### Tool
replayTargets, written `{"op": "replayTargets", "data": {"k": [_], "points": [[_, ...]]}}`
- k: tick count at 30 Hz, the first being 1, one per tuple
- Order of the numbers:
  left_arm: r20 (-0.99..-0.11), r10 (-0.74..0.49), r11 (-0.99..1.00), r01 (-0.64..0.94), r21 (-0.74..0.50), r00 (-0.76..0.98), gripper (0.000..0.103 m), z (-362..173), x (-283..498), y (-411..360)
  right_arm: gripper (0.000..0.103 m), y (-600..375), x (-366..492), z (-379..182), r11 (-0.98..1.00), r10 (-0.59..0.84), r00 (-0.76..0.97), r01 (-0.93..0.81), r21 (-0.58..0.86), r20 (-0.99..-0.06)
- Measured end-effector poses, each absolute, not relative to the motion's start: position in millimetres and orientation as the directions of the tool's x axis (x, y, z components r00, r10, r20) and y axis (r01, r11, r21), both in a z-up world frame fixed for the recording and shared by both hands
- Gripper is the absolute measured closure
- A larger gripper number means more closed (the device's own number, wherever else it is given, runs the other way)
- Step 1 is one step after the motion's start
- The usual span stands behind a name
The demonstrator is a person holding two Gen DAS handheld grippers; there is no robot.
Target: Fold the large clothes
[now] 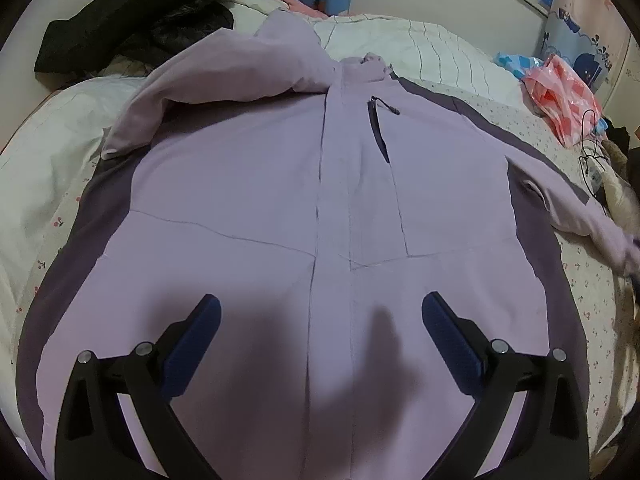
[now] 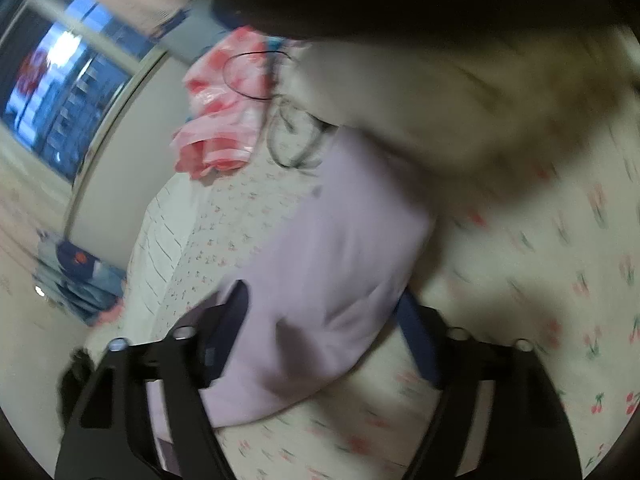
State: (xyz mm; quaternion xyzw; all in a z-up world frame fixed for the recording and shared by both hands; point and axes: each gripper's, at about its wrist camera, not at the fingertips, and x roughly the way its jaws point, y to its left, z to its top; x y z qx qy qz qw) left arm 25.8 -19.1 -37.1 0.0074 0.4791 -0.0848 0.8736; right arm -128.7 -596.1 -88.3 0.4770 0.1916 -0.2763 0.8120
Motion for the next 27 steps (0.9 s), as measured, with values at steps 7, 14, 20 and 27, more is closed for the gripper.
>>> {"op": "replayTargets", "data": {"k": [7,14,20,27], "points": [[-0.843,-0.128,0.986,0.155,-0.053,0.522,0.006,-41.6,27.5,-22.9,0.006,-597.6,-115.4,-100.1,0.414,-0.201,0.837,0.544,0.730,-0.509],[-0.830,-0.124,0.989,0.136,-0.059,0.543,0.006,-36.7,28.3,-22.7,0.088,-590.6,-14.8,-7.0,0.628,-0.259,0.855,0.502,0.594,-0.449],[-0.812,-0.108,0.993,0.103,-0.060,0.574,0.006,-33.7,31.8,-20.8,0.090,-599.2,9.4,105.7,0.746,-0.344,0.912,0.410,0.524,-0.224],[-0.832,-0.103,0.992,0.113,-0.049,0.545,0.006,-44.1,33.6,-16.7,0.074,-613.1,3.2,-32.1,0.594,-0.452,0.691,0.705,0.387,-0.564]]}}
